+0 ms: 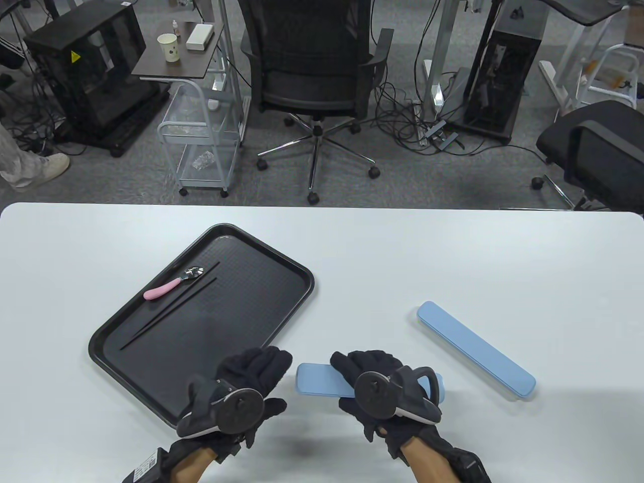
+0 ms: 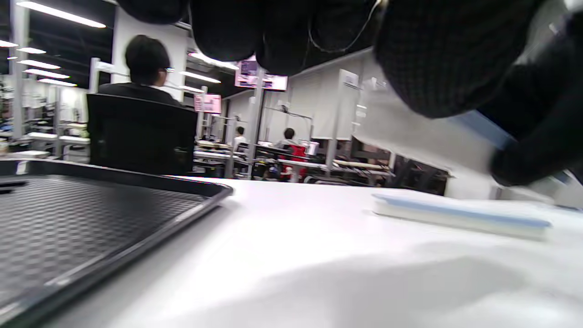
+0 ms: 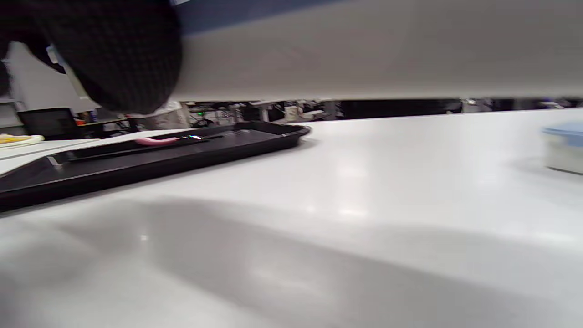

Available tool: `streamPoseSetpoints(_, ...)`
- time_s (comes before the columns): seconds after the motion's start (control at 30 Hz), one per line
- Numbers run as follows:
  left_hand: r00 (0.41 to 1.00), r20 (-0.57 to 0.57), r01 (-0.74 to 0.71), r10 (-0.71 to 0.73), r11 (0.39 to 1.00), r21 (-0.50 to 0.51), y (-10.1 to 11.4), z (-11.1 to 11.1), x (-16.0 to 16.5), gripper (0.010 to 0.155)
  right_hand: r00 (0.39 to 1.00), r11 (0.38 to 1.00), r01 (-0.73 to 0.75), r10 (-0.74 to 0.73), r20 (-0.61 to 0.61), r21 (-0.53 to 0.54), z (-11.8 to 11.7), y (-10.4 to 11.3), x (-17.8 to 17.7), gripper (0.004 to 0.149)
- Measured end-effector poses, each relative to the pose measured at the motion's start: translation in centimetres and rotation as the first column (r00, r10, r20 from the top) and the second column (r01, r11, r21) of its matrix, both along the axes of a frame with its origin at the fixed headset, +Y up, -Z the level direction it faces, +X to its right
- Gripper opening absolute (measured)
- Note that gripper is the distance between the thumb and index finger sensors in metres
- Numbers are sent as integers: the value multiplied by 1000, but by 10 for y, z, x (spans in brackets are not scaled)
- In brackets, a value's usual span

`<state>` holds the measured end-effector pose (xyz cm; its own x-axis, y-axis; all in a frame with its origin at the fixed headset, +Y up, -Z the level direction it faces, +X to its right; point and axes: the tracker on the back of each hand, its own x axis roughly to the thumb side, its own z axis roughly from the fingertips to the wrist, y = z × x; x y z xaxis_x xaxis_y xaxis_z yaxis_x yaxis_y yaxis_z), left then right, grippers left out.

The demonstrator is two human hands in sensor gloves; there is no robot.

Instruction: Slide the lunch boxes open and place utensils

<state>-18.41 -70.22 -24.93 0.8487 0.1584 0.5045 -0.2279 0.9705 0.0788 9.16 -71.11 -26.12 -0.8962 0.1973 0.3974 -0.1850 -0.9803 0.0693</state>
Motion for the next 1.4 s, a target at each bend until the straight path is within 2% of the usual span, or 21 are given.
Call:
streamPoseSetpoints(0.13,987,-149,-77,64,993,-87,-2,-18,-36,83,995,998,11,-5,100,-62,-14,-11,22,75)
streamPoseSetpoints(0.27,966,-215,-179,142,971,-161,-12,-32,-64,82,985,988,-32,57,163,-148,-26,-27,35,75)
streamPoseSetpoints(0.37,949,-280,-201,142,960,-196,-20,-39,-78,82,976,972,-52,97,193,-230,-31,-39,42,76)
streamPoseSetpoints(0.57,934,-324,-231,149,945,-231,-28,-45,-90,82,963,958,-105,165,215,-266,-34,-53,45,76)
streamPoseSetpoints(0.9,939,-307,-229,156,949,-217,-24,-43,-88,82,954,952,-130,196,225,-276,-33,-56,44,78)
streamPoseSetpoints(1.03,942,-295,-228,159,950,-214,-22,-42,-87,82,963,963,-59,124,240,-263,-31,-43,51,86)
streamPoseSetpoints(1.17,943,-286,-235,172,951,-203,-19,-41,-86,82,943,987,54,0,334,-154,-31,-19,68,86)
streamPoseSetpoints(1.2,943,-284,-235,173,951,-202,-18,-41,-86,82,925,993,48,-4,381,-105,-34,-10,77,84)
streamPoseSetpoints(1.27,944,-280,-236,175,951,-201,-18,-41,-86,81,897,997,14,22,441,-78,-40,1,88,82)
streamPoseSetpoints(1.4,946,-272,-233,176,953,-194,-18,-41,-85,81,838,993,-29,89,539,-119,-62,11,116,82)
